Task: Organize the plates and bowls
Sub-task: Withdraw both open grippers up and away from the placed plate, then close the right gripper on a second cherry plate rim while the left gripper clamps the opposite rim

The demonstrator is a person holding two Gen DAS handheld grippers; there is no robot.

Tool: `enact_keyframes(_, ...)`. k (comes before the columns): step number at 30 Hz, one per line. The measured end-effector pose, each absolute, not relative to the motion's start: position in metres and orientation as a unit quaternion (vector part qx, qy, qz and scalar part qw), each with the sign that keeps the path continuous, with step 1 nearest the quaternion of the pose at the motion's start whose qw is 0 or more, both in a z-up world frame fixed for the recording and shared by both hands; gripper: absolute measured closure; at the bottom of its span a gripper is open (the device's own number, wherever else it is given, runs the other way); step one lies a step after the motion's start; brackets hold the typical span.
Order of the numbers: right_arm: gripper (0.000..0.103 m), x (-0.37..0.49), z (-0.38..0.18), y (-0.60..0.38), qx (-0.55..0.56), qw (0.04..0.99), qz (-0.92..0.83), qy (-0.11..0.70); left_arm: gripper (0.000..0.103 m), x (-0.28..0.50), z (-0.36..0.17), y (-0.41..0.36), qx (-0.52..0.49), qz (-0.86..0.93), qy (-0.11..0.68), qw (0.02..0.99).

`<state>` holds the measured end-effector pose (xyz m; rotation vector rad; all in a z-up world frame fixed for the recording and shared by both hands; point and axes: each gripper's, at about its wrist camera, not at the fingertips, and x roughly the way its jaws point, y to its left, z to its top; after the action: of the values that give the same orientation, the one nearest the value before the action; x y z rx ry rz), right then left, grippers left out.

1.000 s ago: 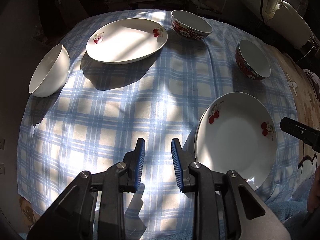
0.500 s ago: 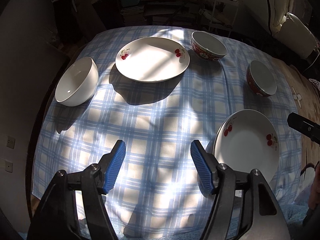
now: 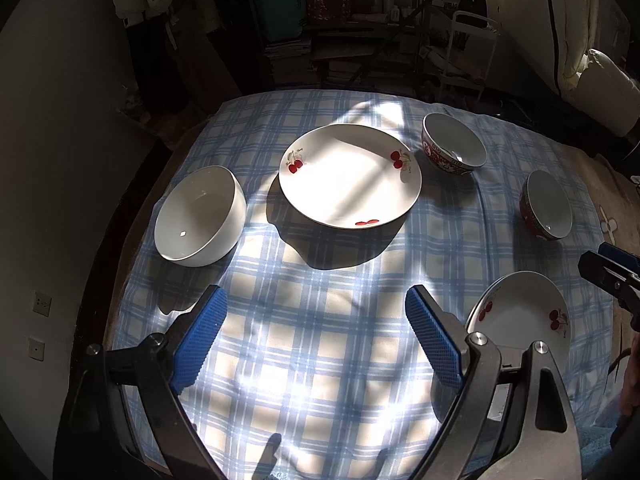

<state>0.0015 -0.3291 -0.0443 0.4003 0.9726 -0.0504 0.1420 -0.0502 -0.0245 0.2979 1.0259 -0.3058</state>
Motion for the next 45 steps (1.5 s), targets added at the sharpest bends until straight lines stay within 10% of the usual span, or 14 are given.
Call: enact_keyframes(45,0.01,0.205,-0.097,-0.289,0.161,0.833,0.068,0.525,0.014,0.364,-0.092,-0.074,0.093,-0.167,0.548,0.814)
